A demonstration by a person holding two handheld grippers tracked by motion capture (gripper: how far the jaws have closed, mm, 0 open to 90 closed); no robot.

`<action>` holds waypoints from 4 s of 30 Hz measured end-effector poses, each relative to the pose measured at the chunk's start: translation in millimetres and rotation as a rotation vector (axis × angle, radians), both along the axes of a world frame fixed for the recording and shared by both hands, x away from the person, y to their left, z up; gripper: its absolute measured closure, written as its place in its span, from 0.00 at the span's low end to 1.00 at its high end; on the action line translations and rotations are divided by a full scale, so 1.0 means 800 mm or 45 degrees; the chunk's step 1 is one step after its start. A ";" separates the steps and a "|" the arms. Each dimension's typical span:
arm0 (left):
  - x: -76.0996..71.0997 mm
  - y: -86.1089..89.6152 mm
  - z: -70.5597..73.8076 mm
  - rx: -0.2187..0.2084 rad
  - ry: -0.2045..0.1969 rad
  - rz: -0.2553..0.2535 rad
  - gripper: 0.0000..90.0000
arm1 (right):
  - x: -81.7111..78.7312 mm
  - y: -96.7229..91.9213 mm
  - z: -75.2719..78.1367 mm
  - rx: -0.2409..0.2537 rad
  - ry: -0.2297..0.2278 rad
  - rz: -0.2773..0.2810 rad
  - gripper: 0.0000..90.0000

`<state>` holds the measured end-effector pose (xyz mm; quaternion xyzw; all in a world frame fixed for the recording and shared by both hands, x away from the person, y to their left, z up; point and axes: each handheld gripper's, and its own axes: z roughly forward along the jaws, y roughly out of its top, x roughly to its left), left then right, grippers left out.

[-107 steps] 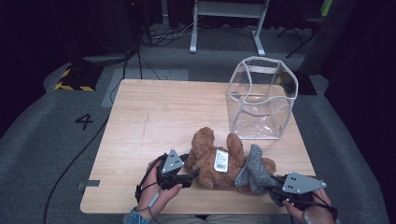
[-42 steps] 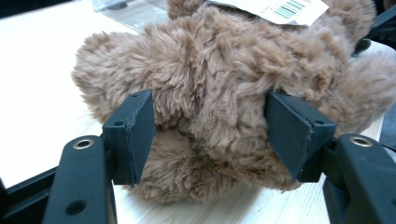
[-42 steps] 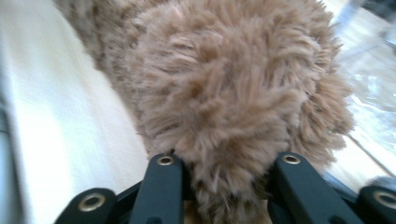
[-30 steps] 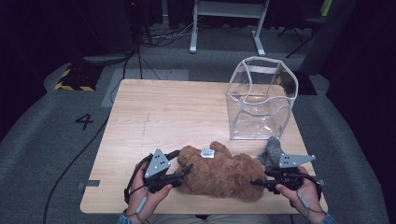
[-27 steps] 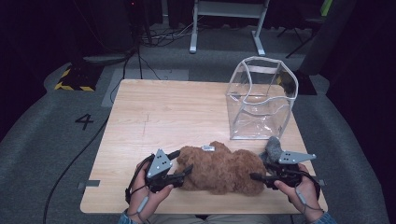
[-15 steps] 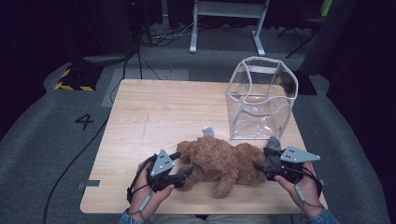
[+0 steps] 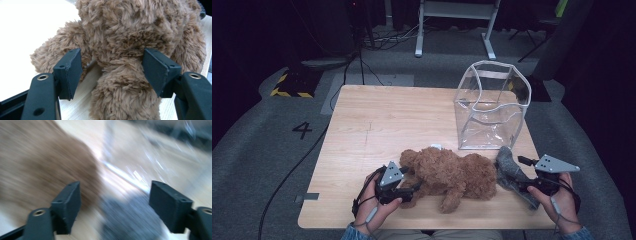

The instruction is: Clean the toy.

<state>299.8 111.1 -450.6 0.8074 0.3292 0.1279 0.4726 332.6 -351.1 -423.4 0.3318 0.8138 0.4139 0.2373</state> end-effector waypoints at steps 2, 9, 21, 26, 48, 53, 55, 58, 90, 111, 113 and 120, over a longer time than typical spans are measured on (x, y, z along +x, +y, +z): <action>-0.001 0.000 -0.001 0.008 0.011 -0.003 0.37 | 0.015 -0.008 -0.016 -0.113 0.062 -0.050 0.26; -0.001 0.002 -0.002 0.002 0.015 -0.002 0.38 | 0.049 0.005 -0.075 -0.254 0.266 0.027 0.50; -0.004 -0.001 0.000 0.002 0.004 -0.011 0.38 | 0.010 0.066 0.065 -0.066 0.028 0.271 0.81; -0.005 -0.003 -0.002 0.007 0.006 -0.017 0.38 | -0.004 0.163 0.085 0.010 -0.014 0.547 0.80; 0.007 -0.003 -0.016 0.043 0.066 -0.015 0.36 | 0.006 0.167 0.039 -0.169 -0.058 0.538 0.79; 0.008 -0.001 -0.017 0.033 0.069 -0.016 0.36 | -0.005 0.102 0.035 -0.136 -0.042 0.366 0.79; 0.008 -0.001 -0.018 0.031 0.064 -0.012 0.36 | -0.010 0.084 0.031 -0.130 -0.027 0.324 0.79; 0.005 0.001 -0.014 0.034 0.055 -0.017 0.36 | -0.009 0.063 0.018 -0.147 0.012 0.282 0.79; -0.003 0.000 -0.011 0.052 0.027 -0.040 0.36 | -0.037 0.232 0.018 -0.189 -0.190 0.681 0.78; -0.010 0.005 -0.008 0.044 0.028 -0.020 0.36 | -0.008 -0.014 -0.019 -0.267 0.069 0.005 0.68; -0.013 0.008 -0.008 0.051 0.036 -0.018 0.35 | -0.003 -0.023 -0.025 -0.229 0.123 -0.022 0.42; -0.028 0.012 -0.016 0.074 0.065 -0.010 0.34 | -0.023 -0.010 -0.007 -0.185 -0.053 0.051 0.22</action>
